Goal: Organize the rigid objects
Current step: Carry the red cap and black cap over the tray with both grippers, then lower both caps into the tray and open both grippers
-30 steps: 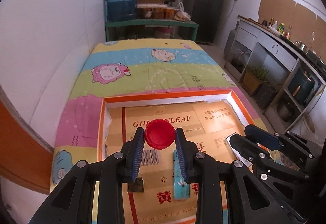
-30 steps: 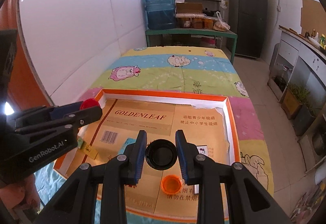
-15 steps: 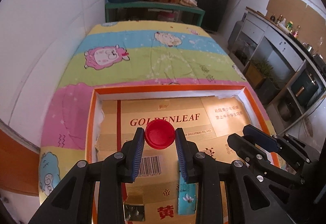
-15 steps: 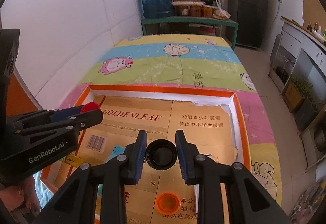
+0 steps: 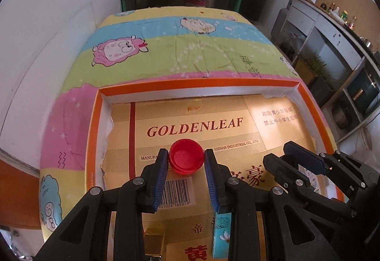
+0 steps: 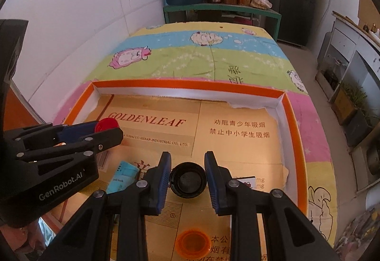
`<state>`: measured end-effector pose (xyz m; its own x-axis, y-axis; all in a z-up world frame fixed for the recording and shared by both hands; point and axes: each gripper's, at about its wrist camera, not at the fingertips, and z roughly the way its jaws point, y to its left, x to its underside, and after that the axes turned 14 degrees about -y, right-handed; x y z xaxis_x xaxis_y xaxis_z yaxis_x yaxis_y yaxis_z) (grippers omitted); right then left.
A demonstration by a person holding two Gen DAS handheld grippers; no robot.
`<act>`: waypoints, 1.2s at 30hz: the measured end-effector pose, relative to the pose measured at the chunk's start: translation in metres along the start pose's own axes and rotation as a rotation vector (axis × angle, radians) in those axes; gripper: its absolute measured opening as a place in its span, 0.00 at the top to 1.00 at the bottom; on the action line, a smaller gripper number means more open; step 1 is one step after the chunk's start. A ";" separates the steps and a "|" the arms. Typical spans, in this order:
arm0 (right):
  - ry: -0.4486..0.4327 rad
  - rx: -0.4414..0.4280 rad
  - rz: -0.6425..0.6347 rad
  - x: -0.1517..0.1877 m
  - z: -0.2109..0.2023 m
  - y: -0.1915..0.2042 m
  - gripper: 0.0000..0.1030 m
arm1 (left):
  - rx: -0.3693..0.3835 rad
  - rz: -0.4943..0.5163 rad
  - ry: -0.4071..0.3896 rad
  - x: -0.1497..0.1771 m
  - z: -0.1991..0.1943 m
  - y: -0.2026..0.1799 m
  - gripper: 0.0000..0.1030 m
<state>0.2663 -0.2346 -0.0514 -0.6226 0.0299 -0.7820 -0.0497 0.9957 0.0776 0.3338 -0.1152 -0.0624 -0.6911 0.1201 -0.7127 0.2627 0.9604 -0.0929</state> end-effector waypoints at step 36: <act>-0.067 0.002 0.021 0.000 -0.023 -0.005 0.69 | 0.090 -0.065 -0.130 -0.005 -0.049 0.016 0.67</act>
<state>0.2487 -0.2417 -0.0378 -0.5694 0.0564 -0.8201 -0.0355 0.9950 0.0931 0.3079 -0.0882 -0.0262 -0.6171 0.0194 -0.7866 0.2835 0.9380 -0.1993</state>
